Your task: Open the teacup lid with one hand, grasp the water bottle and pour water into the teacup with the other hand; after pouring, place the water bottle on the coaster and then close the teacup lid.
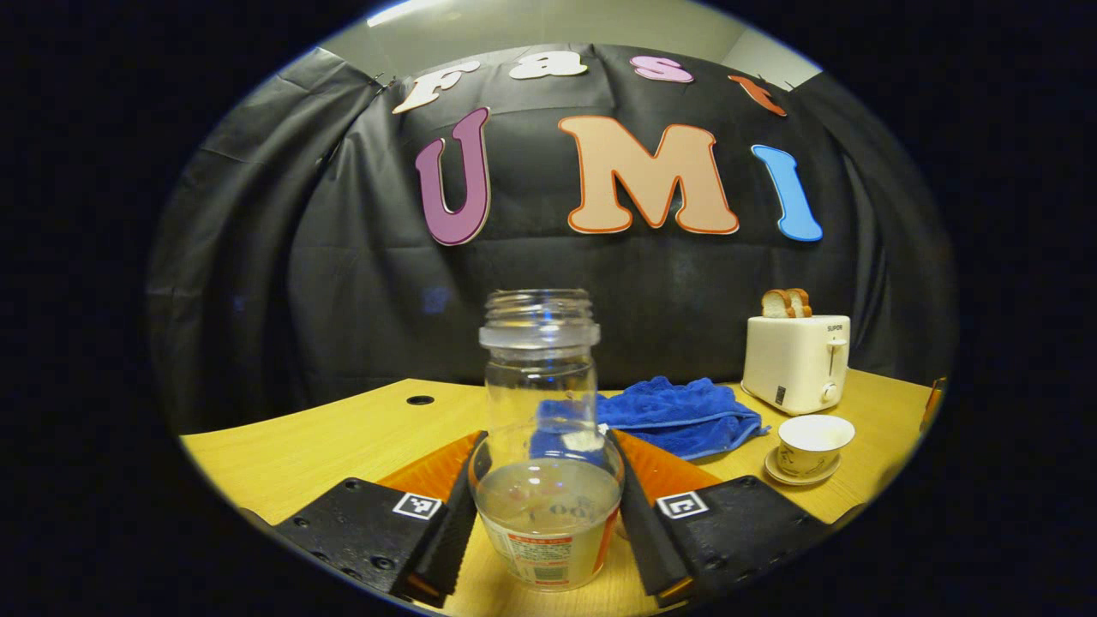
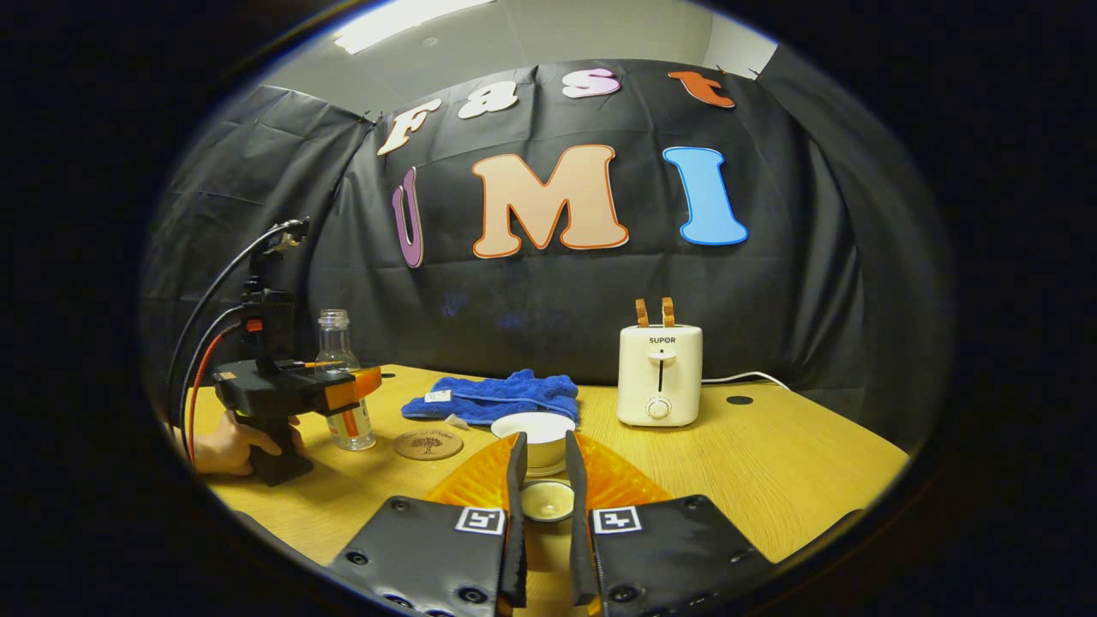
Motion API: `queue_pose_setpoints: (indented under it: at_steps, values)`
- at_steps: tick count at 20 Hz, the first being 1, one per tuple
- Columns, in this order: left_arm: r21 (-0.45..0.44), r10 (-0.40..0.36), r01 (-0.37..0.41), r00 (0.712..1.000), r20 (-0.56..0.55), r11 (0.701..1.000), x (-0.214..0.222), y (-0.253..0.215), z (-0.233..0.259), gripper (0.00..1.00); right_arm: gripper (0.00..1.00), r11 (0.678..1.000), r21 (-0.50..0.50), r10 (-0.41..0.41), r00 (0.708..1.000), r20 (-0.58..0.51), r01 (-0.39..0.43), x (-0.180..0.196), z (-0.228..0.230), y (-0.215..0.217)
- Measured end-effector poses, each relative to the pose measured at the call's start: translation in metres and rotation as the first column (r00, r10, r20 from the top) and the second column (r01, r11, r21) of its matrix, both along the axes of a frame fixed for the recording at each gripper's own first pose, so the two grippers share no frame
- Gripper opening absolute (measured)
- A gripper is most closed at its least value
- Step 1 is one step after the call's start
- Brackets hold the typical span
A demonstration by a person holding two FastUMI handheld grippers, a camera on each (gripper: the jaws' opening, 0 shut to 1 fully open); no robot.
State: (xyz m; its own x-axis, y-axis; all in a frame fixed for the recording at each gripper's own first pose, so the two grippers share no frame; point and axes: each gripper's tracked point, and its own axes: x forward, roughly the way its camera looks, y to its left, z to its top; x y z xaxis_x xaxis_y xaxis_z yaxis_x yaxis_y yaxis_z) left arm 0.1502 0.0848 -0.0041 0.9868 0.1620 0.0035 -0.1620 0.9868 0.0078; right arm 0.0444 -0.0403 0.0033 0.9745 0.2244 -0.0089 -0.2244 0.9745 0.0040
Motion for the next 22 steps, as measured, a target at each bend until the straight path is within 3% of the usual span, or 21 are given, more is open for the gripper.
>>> queue_pose_setpoints:
  at_steps: [1, 3, 6, 8, 9, 11, 14, 17, 21, 22]
  values:
    - [-0.001, 0.004, -0.004, 1.0, -0.001, 1.0, 0.0, 0.0, 0.0, 0.75, 0.23, 1.0, 0.0, 0.005, 1.0, 0.0, -0.005, -0.001, 0.0, 0.001]
    - [-0.001, 0.004, -0.004, 1.0, -0.002, 1.0, 0.001, 0.0, 0.0, 0.73, 0.23, 1.0, -0.001, 0.016, 1.0, -0.002, -0.016, -0.005, 0.0, 0.003]
    - [0.016, -0.048, 0.048, 0.999, -0.021, 0.999, 0.002, -0.013, -0.004, 0.71, 0.22, 0.999, -0.003, -0.044, 0.999, -0.003, 0.044, -0.004, 0.0, -0.018]
    - [0.207, -0.068, 0.079, 0.996, -0.058, 0.975, 0.009, -0.025, -0.001, 0.71, 0.22, 0.996, -0.003, -0.095, 0.996, 0.001, 0.095, -0.005, 0.002, -0.039]
    - [0.331, -0.074, 0.099, 0.993, -0.086, 0.938, 0.014, -0.031, -0.002, 0.71, 0.23, 0.993, -0.003, -0.12, 0.993, 0.003, 0.12, -0.005, 0.002, -0.05]
    - [0.554, -0.099, 0.174, 0.982, -0.163, 0.814, 0.021, -0.048, -0.012, 0.71, 0.23, 0.99, -0.002, -0.143, 0.99, 0.004, 0.143, -0.004, 0.002, -0.062]
    - [0.741, -0.149, 0.3, 0.953, -0.265, 0.601, 0.04, -0.102, -0.027, 0.7, 0.23, 0.99, -0.003, -0.14, 0.99, 0.005, 0.14, -0.001, 0.004, -0.068]
    - [0.816, -0.156, 0.374, 0.927, -0.341, 0.441, 0.057, -0.136, -0.043, 0.71, 0.23, 0.99, -0.004, -0.142, 0.99, 0.004, 0.142, 0.002, 0.003, -0.072]
    - [0.889, -0.12, 0.393, 0.919, -0.375, 0.235, 0.059, -0.146, -0.046, 0.71, 0.22, 0.987, -0.004, -0.159, 0.987, 0.002, 0.159, 0.004, 0.003, -0.078]
    - [0.901, -0.106, 0.4, 0.916, -0.387, 0.17, 0.057, -0.147, -0.048, 0.71, 0.22, 0.987, -0.004, -0.16, 0.987, 0.001, 0.16, 0.005, 0.003, -0.078]
